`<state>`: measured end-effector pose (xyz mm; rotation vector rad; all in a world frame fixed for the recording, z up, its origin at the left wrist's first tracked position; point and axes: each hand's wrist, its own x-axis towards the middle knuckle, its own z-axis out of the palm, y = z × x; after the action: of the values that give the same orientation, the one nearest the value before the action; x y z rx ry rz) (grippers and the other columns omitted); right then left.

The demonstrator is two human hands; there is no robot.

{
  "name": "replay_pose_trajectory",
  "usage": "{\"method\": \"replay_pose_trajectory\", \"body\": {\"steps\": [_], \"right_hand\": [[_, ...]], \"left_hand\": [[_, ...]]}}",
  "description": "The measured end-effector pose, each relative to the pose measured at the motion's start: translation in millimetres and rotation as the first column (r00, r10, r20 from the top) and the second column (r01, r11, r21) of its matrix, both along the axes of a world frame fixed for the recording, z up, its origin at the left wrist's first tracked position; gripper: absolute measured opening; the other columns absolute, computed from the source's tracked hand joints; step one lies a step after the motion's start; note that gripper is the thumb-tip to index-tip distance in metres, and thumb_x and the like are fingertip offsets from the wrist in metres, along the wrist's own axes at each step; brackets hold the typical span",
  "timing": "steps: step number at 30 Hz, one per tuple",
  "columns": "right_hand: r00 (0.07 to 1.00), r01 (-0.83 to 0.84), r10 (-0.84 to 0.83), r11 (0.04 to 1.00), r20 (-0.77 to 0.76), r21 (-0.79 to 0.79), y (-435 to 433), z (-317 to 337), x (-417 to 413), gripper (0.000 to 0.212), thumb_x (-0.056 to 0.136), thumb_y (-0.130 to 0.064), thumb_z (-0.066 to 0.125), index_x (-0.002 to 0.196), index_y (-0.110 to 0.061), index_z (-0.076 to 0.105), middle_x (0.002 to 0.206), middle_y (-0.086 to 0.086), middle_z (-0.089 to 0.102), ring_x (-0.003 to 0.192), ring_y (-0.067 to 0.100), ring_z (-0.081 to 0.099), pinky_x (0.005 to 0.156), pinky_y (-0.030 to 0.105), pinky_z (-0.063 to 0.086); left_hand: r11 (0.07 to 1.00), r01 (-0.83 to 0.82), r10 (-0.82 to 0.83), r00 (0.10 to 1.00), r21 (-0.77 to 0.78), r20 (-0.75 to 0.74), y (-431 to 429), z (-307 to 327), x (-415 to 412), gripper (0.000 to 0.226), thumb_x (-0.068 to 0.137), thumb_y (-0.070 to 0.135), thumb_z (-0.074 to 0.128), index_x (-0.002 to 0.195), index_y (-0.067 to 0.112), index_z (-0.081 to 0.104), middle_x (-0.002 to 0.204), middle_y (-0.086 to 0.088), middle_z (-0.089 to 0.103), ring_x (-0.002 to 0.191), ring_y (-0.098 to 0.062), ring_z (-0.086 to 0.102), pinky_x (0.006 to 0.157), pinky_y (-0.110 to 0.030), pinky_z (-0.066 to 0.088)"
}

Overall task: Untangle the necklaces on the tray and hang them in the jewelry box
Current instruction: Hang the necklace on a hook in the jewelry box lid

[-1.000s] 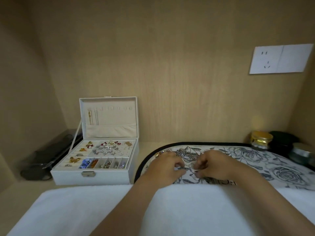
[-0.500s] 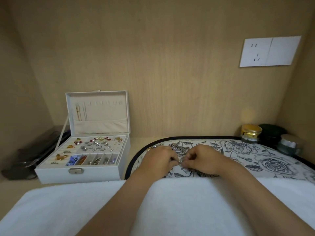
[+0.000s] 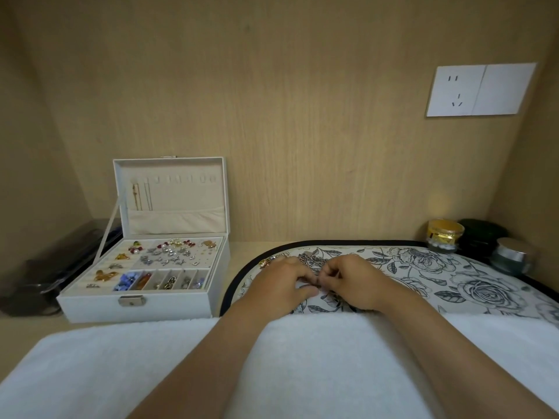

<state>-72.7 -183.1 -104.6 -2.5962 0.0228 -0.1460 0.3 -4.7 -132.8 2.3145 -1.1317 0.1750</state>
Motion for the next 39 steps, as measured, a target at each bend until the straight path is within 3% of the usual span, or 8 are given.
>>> {"method": "replay_pose_trajectory", "body": {"steps": [10,18,21,24,28,33,36,39], "right_hand": [[0.997,-0.051,0.005,0.781,0.075,0.623,2,6,0,0.012,0.096,-0.002,0.060,0.089,-0.003,0.069,0.066,0.001,0.067,0.059,0.017,0.051,0.055,0.023,0.043],[0.997,-0.060,0.071,0.810,0.005,0.583,3,7,1,0.020,0.100,-0.008,0.056,0.094,-0.015,0.074,0.063,0.002,0.055,0.063,0.017,0.049,0.063,0.027,0.040],[0.996,-0.060,0.085,0.754,-0.006,0.654,3,8,1,0.024,0.100,-0.006,0.053,0.088,-0.011,0.074,0.063,0.005,0.044,0.058,0.017,0.043,0.061,0.028,0.039],[0.996,-0.027,0.085,0.647,-0.038,0.762,4,12,-3,0.028,0.099,-0.006,0.050,0.076,-0.008,0.067,0.061,0.004,0.027,0.054,0.018,0.029,0.058,0.028,0.049],[0.990,-0.022,0.127,0.538,-0.056,0.843,4,19,-11,0.034,0.097,-0.026,0.047,0.065,-0.014,0.045,0.061,0.002,0.021,0.052,0.019,0.024,0.066,0.036,0.047],[0.990,-0.075,0.137,0.329,0.031,0.941,-2,16,-11,0.033,0.089,-0.028,0.051,0.059,-0.017,0.044,0.055,0.003,0.032,0.050,0.021,0.036,0.081,0.047,0.049],[0.990,-0.111,0.115,0.304,0.079,0.946,-1,15,-9,0.029,0.088,-0.024,0.050,0.061,-0.013,0.050,0.060,0.007,0.043,0.054,0.023,0.046,0.086,0.049,0.049],[0.988,-0.134,0.120,0.403,0.093,0.905,3,15,-9,0.020,0.083,-0.025,0.055,0.071,-0.009,0.056,0.059,0.007,0.046,0.056,0.024,0.049,0.079,0.045,0.046]], "left_hand": [[0.959,-0.163,0.039,0.885,-0.231,-0.463,1,19,-11,0.013,0.089,0.028,0.064,0.077,0.029,0.066,0.078,0.004,0.066,0.071,-0.007,0.060,0.065,-0.023,0.049],[0.891,-0.254,-0.035,0.788,-0.376,-0.615,11,42,-13,0.031,0.091,0.023,0.056,0.060,0.020,0.057,0.053,0.007,0.050,0.054,-0.013,0.041,0.053,-0.027,0.030],[0.870,-0.250,-0.097,0.758,-0.424,-0.645,20,44,-10,0.039,0.091,0.030,0.056,0.052,0.025,0.054,0.048,0.008,0.045,0.062,-0.019,0.047,0.071,-0.035,0.040],[0.775,-0.250,-0.359,0.581,-0.580,-0.730,27,44,-6,0.046,0.098,0.023,0.049,0.052,0.024,0.045,0.049,0.004,0.030,0.051,-0.017,0.040,0.088,-0.049,0.053],[0.660,-0.393,-0.504,0.400,-0.640,-0.766,34,52,-6,0.038,0.094,0.023,0.053,0.058,0.022,0.040,0.049,0.008,0.023,0.042,-0.009,0.024,0.048,-0.027,0.046],[0.686,-0.570,-0.035,0.595,-0.452,-0.803,37,37,7,0.031,0.101,0.028,0.047,0.073,0.015,0.047,0.053,0.002,0.037,0.050,-0.015,0.041,0.071,-0.038,0.055],[0.815,-0.542,0.436,0.806,-0.203,-0.400,39,26,5,0.035,0.101,0.035,0.041,0.074,0.014,0.049,0.067,-0.002,0.051,0.064,-0.020,0.050,0.064,-0.032,0.042],[0.850,-0.497,0.454,0.859,-0.173,-0.237,36,21,-1,0.029,0.099,0.031,0.051,0.073,0.017,0.052,0.076,-0.001,0.058,0.069,-0.017,0.056,0.060,-0.029,0.041]]}}
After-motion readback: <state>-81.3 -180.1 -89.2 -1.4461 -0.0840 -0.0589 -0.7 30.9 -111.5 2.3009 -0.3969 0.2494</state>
